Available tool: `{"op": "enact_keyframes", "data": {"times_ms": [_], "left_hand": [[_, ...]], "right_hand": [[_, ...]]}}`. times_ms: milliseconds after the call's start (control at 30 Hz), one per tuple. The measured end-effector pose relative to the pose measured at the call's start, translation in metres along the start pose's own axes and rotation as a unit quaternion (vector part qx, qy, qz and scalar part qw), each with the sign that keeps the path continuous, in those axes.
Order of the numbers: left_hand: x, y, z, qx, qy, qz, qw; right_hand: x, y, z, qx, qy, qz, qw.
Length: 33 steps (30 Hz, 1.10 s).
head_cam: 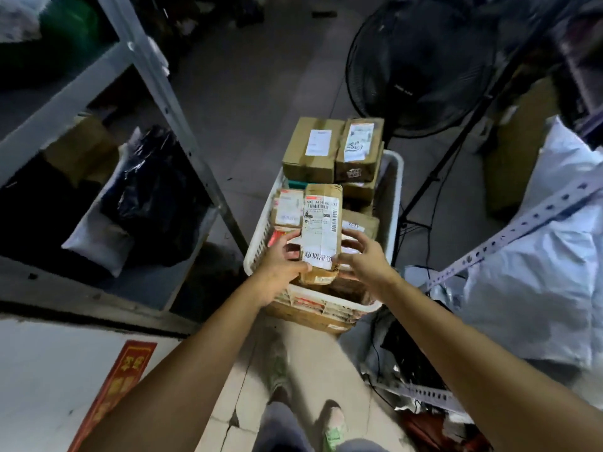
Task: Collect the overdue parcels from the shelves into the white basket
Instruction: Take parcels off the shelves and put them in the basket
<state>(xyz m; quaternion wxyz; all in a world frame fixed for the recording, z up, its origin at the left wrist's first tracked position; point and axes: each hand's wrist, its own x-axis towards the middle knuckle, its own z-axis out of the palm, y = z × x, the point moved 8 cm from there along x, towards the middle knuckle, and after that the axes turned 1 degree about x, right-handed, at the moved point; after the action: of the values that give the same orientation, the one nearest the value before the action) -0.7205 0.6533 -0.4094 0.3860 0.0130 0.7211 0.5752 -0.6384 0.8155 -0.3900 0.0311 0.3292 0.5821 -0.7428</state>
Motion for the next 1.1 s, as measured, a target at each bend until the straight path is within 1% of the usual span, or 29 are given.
{"op": "enact_keyframes", "data": {"times_ms": [67,133,200,300,467,600,767,900,1100], "left_hand": [[0.029,0.008,0.003,0.007,-0.035,-0.004,0.999],[0.060,0.011,0.000,0.011,-0.054,-0.027,0.998],[0.085,0.015,-0.004,0.013,-0.072,-0.037,0.997],[0.119,0.022,-0.007,0.030,-0.109,-0.047,0.992],[0.167,0.013,-0.008,0.025,-0.127,-0.081,0.988],[0.197,0.000,-0.006,0.025,-0.128,-0.094,0.987],[0.220,-0.018,-0.023,0.053,-0.100,-0.101,0.988],[0.228,-0.023,-0.024,0.020,-0.094,-0.120,0.988],[0.243,-0.028,-0.022,0.025,-0.075,-0.113,0.990]], "right_hand": [[0.022,-0.002,-0.004,0.012,0.030,0.005,0.999],[0.045,-0.003,-0.006,0.017,0.058,0.013,0.998],[0.066,-0.005,-0.006,0.014,0.073,0.016,0.997],[0.094,-0.004,-0.004,0.038,0.098,0.037,0.994],[0.133,0.001,-0.010,0.043,0.128,0.063,0.989],[0.163,0.012,-0.016,0.036,0.124,0.087,0.988],[0.194,0.024,-0.004,0.026,0.108,0.099,0.989],[0.211,0.031,-0.005,0.018,0.102,0.106,0.989],[0.228,0.036,-0.008,0.018,0.100,0.101,0.990]]}}
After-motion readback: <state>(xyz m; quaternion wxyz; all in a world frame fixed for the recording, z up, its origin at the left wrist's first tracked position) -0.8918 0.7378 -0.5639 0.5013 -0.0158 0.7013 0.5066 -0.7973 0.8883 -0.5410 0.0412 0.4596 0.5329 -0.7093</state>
